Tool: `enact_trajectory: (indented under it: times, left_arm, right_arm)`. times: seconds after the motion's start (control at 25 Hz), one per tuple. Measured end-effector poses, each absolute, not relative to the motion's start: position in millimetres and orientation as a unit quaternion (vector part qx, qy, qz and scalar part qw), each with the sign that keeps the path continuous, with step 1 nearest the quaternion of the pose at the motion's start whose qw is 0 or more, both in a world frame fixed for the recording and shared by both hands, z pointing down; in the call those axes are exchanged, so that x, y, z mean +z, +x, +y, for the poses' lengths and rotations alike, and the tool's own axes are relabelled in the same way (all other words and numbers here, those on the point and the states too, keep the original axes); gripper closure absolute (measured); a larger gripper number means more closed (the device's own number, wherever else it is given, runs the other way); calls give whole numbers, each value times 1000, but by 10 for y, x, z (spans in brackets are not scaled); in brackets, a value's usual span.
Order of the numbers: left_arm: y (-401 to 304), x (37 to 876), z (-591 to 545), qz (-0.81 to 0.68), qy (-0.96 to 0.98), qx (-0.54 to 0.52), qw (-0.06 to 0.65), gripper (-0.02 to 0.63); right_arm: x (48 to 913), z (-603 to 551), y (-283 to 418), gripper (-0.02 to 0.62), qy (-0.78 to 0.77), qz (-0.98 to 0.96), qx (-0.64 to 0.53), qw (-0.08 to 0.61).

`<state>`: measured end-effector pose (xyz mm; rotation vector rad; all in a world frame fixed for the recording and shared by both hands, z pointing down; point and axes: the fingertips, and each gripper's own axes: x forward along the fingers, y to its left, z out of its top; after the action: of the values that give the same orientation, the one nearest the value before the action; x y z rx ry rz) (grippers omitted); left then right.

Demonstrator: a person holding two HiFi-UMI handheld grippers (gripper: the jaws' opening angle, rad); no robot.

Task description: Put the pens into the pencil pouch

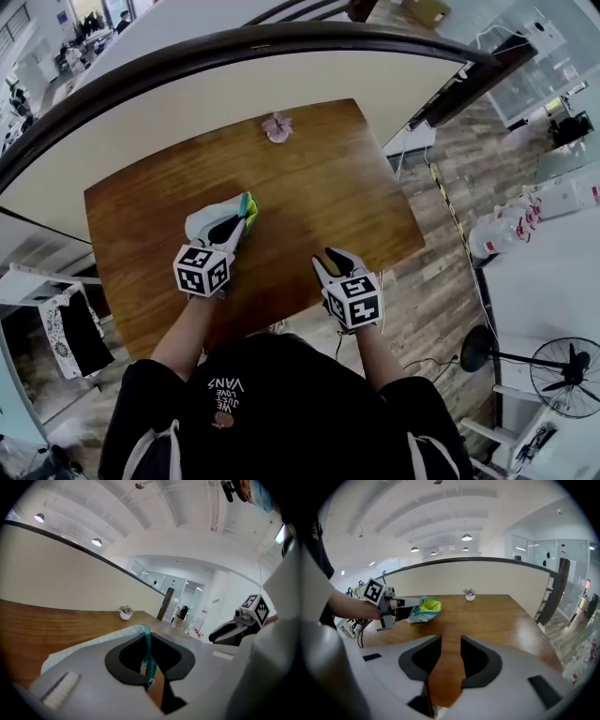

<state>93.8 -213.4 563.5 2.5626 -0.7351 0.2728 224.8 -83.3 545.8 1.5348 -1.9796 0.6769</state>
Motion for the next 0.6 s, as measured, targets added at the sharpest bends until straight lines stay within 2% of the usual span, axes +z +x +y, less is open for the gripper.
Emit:
enact_trajectory:
  times: [0.32,0.6]
  left_arm:
    - [1331,5898,-1858,-259,930,136,222,565]
    - [1283,6169,-1634,-303,904,199,227,562]
  right_arm:
    - [5522,-606,2635,494,568,-734,259,268]
    - [5609,-482,2771,494,549,-748,254,273]
